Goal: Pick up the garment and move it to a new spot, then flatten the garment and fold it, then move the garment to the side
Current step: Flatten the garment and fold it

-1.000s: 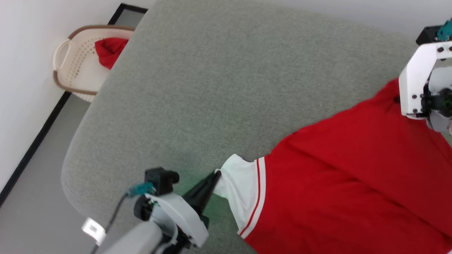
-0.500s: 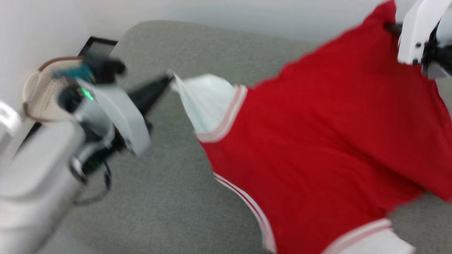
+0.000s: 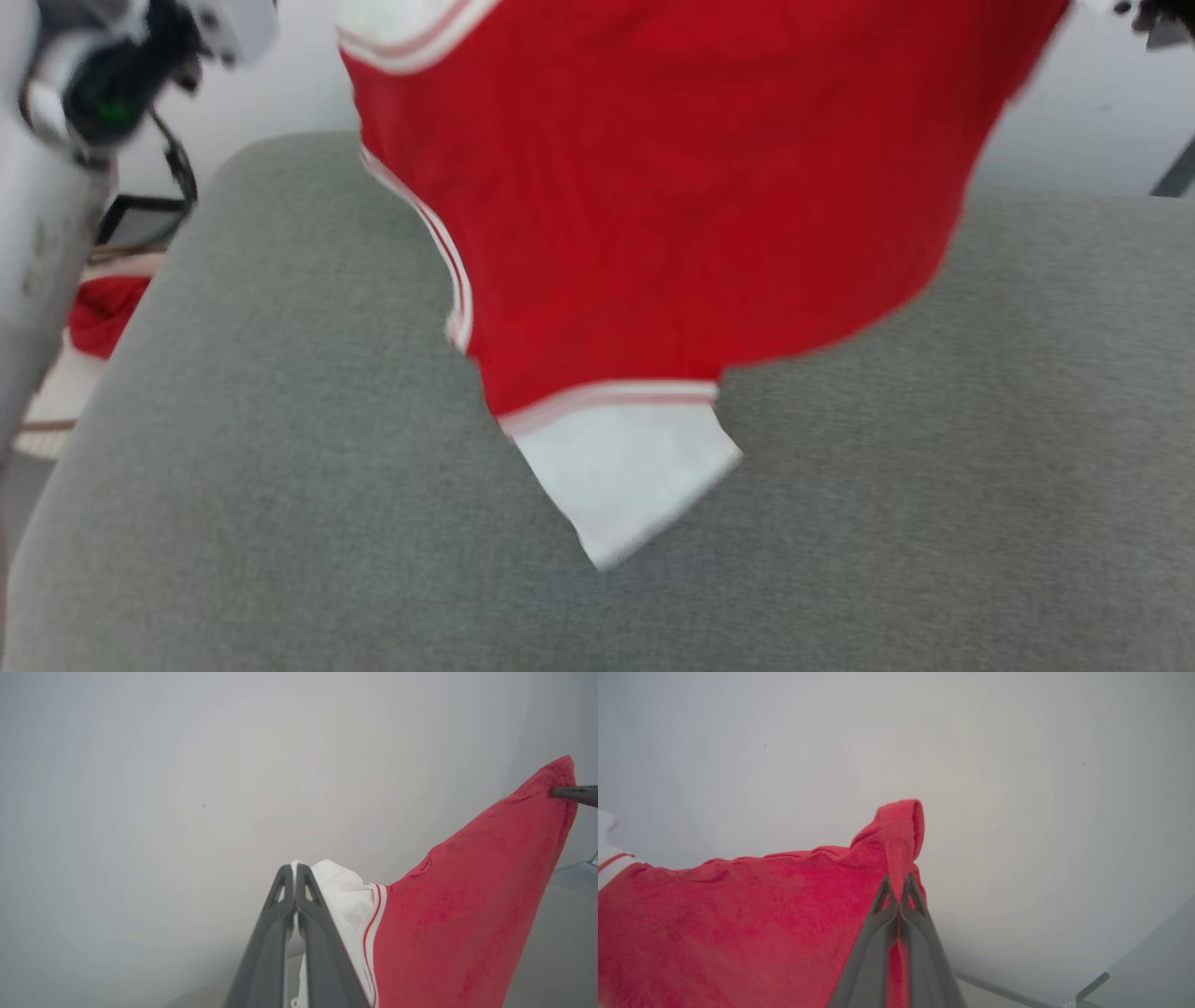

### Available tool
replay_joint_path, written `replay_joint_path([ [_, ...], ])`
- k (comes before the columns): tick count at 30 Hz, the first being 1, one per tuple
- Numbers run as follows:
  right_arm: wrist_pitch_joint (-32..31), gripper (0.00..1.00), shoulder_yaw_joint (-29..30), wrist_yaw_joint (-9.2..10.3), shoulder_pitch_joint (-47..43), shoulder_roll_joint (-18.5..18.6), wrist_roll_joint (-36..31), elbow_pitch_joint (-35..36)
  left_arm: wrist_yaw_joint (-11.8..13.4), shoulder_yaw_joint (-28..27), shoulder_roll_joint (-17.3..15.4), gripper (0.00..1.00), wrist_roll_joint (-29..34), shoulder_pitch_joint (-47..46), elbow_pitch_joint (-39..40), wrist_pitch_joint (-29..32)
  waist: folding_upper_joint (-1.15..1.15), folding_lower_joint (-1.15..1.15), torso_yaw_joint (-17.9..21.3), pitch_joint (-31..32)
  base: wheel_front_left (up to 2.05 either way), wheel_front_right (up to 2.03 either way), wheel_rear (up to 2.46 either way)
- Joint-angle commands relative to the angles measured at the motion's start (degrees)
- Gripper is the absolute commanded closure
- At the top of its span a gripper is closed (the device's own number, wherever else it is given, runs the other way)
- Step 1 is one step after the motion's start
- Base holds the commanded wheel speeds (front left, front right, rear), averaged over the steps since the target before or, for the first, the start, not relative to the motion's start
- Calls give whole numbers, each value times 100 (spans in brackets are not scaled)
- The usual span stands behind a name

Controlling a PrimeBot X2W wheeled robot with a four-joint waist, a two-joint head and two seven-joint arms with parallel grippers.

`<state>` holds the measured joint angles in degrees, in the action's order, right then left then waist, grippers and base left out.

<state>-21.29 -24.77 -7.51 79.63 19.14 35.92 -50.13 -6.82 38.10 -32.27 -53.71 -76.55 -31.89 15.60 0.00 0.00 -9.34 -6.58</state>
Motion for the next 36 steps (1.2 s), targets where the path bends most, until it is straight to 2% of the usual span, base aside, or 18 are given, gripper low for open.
replay_joint_path([
  [1, 153, 100, 49, 4, 132, -50, -57, -39, 34, 0, 6, 100, 115, -209, -150, -62, 0, 0, 233, 158, 0, 0, 0],
  [5, 447, 100, 129, 4, 381, -201, -182, -303, 59, -31, 209, 100, 286, -762, -771, -334, 0, 0, 392, 205, 0, 0, 0],
  [10, 532, 100, 127, 4, 614, -353, -190, -537, 75, -83, 368, 100, 464, -1332, -1455, -783, 0, 0, 545, 185, 0, 0, 0],
  [20, 625, 100, 74, 4, 899, -310, -102, -653, -19, -5, 448, 100, 612, -1957, -2117, -1222, 0, 0, 708, -235, 0, 0, 0],
  [29, 962, 100, 179, 4, 1451, -436, -151, -690, -59, 104, 367, 100, 817, -2734, -2473, -1638, 0, 0, 997, -1246, 0, 0, 0],
  [36, 1932, 100, 370, 4, 2145, -462, -493, -919, -20, 205, 323, 100, 1182, -3867, -2697, -2076, 0, 0, 1286, -2138, 0, 0, 0],
])
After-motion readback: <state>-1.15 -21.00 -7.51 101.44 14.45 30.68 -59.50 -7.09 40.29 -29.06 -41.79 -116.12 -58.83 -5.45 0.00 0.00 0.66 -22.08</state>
